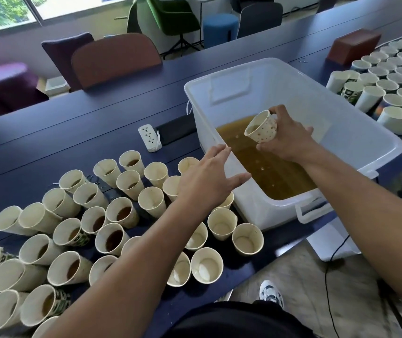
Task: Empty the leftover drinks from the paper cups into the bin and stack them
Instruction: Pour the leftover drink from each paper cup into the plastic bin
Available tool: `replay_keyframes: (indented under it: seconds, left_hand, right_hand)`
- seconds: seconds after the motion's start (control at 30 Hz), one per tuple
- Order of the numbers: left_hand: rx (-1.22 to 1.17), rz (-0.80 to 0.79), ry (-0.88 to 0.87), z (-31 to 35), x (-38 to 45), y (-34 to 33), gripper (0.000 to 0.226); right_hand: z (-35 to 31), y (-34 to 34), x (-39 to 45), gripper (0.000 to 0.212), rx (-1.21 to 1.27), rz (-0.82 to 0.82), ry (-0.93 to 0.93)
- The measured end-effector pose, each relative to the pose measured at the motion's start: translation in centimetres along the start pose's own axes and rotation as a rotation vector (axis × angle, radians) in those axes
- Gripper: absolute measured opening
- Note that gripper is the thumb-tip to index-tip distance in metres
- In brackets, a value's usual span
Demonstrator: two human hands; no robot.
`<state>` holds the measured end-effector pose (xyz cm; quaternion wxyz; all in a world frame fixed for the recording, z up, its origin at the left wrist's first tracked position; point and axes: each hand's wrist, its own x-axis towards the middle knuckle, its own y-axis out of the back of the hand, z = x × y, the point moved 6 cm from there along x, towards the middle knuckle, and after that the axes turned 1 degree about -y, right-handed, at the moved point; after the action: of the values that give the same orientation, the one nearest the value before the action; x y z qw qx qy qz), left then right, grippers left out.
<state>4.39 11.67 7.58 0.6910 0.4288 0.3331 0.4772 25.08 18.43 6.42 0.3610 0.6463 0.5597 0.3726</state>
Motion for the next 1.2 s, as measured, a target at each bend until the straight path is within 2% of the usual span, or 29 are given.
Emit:
replay_keyframes:
  seconds: [0.53, 1.2]
  left_hand:
    - [0.025, -0.024, 0.015, 0.20, -0.34, -0.01, 0.079]
    - [-0.008, -0.029, 0.022, 0.15, -0.21, -0.05, 0.081]
  right_hand:
    - [0.56, -0.22, 0.07, 0.065, -0.072, 0.042, -0.019]
    - [-0.30, -0.44, -0.18, 0.066, -0.296, 0.099, 0.095]
